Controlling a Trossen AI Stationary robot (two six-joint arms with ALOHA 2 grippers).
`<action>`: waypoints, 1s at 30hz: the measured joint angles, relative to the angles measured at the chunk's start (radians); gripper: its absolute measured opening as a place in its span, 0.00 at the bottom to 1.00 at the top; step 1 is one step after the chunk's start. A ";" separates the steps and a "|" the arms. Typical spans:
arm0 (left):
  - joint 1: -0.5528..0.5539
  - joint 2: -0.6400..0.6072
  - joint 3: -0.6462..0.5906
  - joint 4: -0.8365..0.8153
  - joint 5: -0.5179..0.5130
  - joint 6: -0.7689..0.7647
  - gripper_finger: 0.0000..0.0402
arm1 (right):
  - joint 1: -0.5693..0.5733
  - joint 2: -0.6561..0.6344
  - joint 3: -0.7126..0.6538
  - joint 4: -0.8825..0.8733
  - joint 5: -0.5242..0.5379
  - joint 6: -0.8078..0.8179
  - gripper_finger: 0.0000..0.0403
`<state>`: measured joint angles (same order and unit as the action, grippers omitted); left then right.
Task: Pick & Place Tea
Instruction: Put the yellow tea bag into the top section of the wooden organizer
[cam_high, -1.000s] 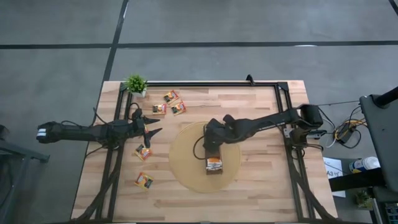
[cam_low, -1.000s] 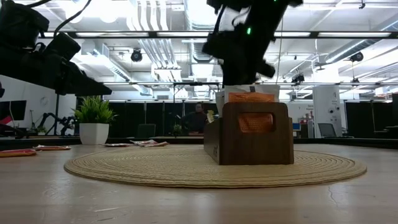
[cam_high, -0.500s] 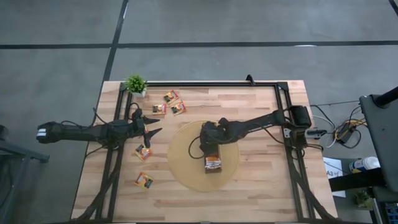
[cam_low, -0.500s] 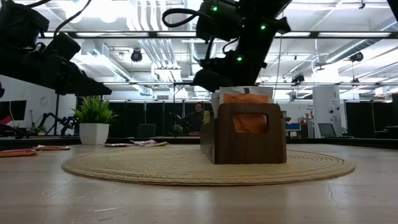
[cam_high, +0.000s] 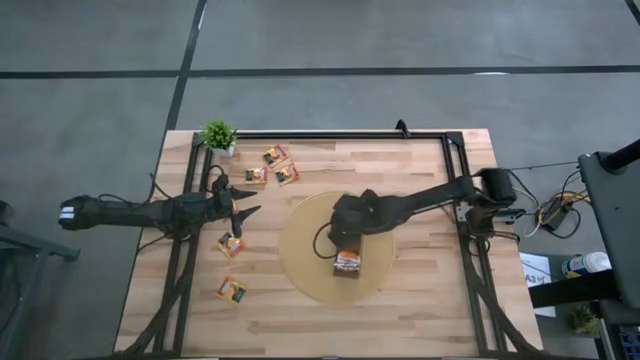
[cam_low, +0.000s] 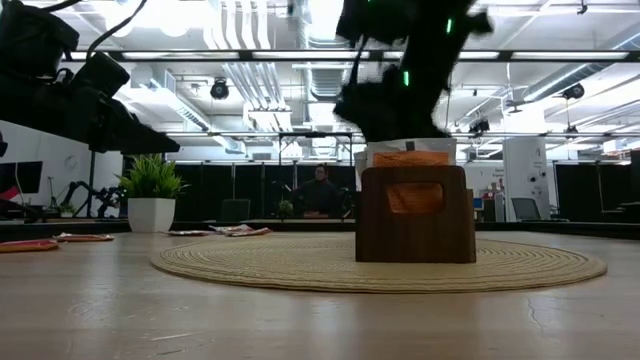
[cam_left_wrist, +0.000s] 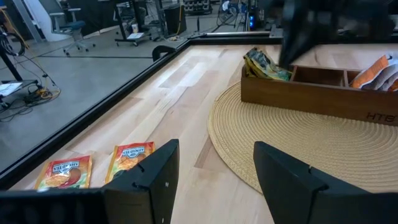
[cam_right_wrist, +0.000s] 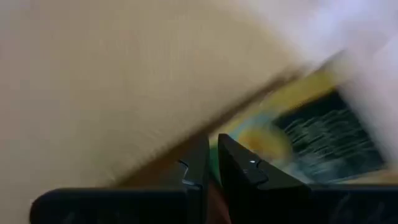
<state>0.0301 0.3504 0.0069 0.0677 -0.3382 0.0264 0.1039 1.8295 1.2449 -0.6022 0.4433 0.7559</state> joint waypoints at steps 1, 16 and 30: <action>0.000 0.000 0.000 0.000 0.000 0.000 0.50 | -0.007 0.026 -0.009 -0.003 -0.042 0.001 0.08; 0.000 0.000 0.000 0.000 0.000 0.000 0.50 | 0.046 -0.097 0.059 -0.142 0.070 0.007 0.02; 0.000 0.000 0.000 0.000 0.000 0.000 0.50 | 0.009 0.087 0.040 -0.199 -0.061 0.074 0.02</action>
<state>0.0302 0.3508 0.0071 0.0677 -0.3382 0.0265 0.1127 1.9161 1.2854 -0.8013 0.3822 0.8297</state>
